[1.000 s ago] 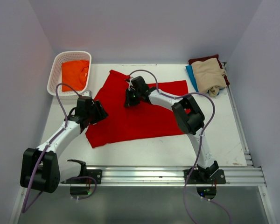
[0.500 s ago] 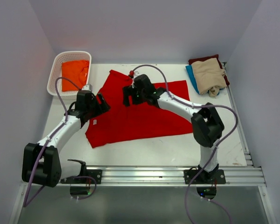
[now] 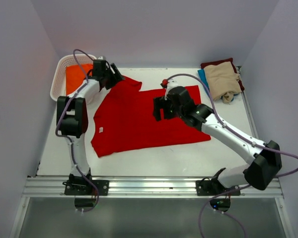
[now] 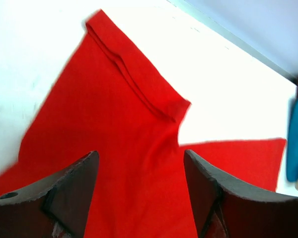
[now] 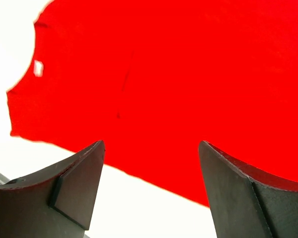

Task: Fold and stack the t-shirts
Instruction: Fold the tshirt

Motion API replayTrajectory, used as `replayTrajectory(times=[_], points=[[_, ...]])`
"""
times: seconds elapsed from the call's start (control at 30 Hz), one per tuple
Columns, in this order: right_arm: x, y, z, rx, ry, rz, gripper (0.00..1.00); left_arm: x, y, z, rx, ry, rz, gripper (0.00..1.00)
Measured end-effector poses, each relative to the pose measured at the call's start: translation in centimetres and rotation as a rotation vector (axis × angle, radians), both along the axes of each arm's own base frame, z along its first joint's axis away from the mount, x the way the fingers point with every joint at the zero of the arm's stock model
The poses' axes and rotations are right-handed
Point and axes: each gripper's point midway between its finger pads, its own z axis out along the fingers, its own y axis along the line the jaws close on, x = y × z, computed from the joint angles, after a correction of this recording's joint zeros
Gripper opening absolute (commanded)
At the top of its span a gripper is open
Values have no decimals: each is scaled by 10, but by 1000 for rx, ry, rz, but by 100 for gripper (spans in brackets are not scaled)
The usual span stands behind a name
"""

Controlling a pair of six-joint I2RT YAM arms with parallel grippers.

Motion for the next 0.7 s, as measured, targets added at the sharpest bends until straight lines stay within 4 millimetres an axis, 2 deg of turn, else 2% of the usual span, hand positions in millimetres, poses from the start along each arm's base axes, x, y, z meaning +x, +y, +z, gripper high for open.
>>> replayTrajectory(times=[0.17, 0.37, 0.5, 0.7], points=[[-33, -36, 10, -1, -23, -19, 75, 46, 8, -38, -21, 35, 32, 69], [-57, -63, 21, 15, -55, -44, 73, 66, 14, -72, -114, 64, 71, 66], [-63, -73, 8, -20, -30, -60, 73, 81, 19, -66, -181, 11, 97, 66], [-68, -80, -9, -65, 12, -69, 73, 105, 26, -45, -253, -85, 129, 66]])
